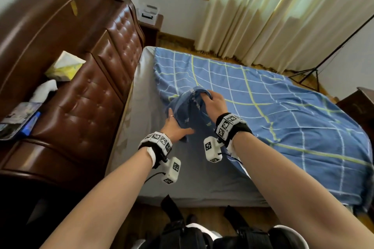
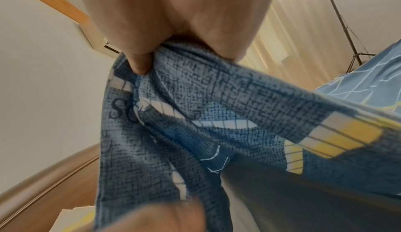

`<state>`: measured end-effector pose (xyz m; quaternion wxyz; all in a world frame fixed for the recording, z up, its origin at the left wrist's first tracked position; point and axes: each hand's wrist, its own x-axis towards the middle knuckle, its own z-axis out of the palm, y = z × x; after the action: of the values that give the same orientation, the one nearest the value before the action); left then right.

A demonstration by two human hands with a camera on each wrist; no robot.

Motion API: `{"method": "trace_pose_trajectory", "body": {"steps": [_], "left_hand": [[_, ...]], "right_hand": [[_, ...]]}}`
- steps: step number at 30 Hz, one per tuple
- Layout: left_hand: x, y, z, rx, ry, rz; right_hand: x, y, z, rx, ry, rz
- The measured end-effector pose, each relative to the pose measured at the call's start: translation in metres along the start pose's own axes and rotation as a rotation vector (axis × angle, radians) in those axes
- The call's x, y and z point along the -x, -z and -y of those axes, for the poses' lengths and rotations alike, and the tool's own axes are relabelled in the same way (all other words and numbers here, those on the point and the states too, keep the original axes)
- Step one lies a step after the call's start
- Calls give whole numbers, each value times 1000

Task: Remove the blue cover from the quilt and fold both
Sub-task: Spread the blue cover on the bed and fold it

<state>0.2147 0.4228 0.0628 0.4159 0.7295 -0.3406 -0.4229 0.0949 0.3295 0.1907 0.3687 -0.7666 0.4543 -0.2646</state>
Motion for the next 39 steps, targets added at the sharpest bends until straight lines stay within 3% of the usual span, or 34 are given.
{"method": "trace_pose_trajectory", "body": {"steps": [2,6,8,10,13,15,18,21,24,27,31,34,36,39], "left_hand": [[-1,-3,-10,-232,12,-30],[21,36,-34,-530,-66,-282],[38,79,-48,-640,-128,-435],[57,119,-57,-786,-265,-511],[91,168,-58,-1004,-379,-497],[118,198,-50,-1094,-248,-418],[155,234,-13,-1193,54,-183],[186,246,30,-1213,212,-82],[203,253,60,-1187,283,-104],[202,262,63,-989,159,-280],[180,254,44,-613,-150,-420],[161,244,33,-474,-282,-495],[149,238,32,-462,-302,-471],[128,226,32,-506,-300,-438]], "right_hand": [[0,2,-4,25,5,-2],[-5,11,-29,197,43,-33],[1,8,-38,469,29,141],[15,-16,-40,656,3,434],[32,-77,-21,586,14,673],[40,-114,0,589,60,778],[52,-156,21,622,142,884],[70,-187,38,564,220,940],[93,-210,55,421,184,1018],[110,-223,67,377,168,1115],[117,-228,87,266,190,1043],[104,-216,100,274,234,917],[89,-202,98,388,331,719],[62,-175,82,290,240,426]]}}
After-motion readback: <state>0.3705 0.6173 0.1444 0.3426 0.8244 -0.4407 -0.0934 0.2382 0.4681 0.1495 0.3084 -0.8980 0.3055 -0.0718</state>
